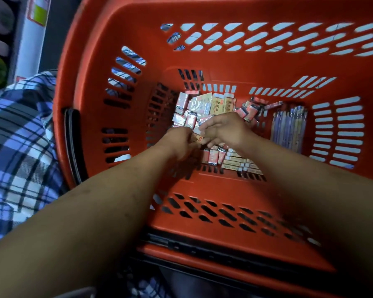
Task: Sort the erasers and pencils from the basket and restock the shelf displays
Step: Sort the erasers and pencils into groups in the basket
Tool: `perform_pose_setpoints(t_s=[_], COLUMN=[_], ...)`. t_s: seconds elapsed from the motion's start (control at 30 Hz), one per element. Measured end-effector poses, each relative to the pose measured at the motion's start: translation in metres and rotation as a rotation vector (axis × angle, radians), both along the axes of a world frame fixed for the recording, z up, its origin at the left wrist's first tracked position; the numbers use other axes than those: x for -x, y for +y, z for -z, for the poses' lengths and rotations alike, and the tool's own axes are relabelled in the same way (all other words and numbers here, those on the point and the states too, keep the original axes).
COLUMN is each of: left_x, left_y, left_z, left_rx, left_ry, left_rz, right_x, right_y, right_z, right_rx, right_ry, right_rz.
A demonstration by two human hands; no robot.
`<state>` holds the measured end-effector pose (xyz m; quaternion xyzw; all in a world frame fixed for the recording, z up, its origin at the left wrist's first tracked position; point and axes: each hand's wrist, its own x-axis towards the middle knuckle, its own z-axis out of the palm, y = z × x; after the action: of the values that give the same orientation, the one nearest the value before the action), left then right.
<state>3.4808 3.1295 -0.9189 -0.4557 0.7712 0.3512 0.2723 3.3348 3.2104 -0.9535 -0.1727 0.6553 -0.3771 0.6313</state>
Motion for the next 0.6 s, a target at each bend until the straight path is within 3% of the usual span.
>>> perform_pose_setpoints(t_s=[0.03, 0.1, 0.17, 0.23, 0.33, 0.6], left_x=[0.001, 0.003, 0.003, 0.004, 0.008, 0.009], left_y=[0.0, 0.002, 0.004, 0.004, 0.006, 0.005], left_z=[0.0, -0.001, -0.001, -0.001, -0.003, -0.001], left_rx=[0.014, 0.015, -0.018, -0.032, -0.089, -0.097], left_ry=[-0.003, -0.045, -0.075, -0.083, -0.086, -0.131], left_rz=[-0.008, -0.017, -0.034, -0.038, -0.005, -0.011], right_x=[0.001, 0.005, 0.007, 0.005, -0.004, -0.017], right_y=[0.001, 0.005, 0.009, 0.008, 0.005, 0.007], right_z=[0.003, 0.015, 0.016, 0.015, 0.013, 0.013], right_rx=[0.04, 0.192, 0.208, 0.146, 0.094, 0.126], right_ry=[0.15, 0.638, 0.891, 0.963, 0.995, 0.767], right_rz=[-0.007, -0.15, -0.407, -0.581, -0.613, -0.679])
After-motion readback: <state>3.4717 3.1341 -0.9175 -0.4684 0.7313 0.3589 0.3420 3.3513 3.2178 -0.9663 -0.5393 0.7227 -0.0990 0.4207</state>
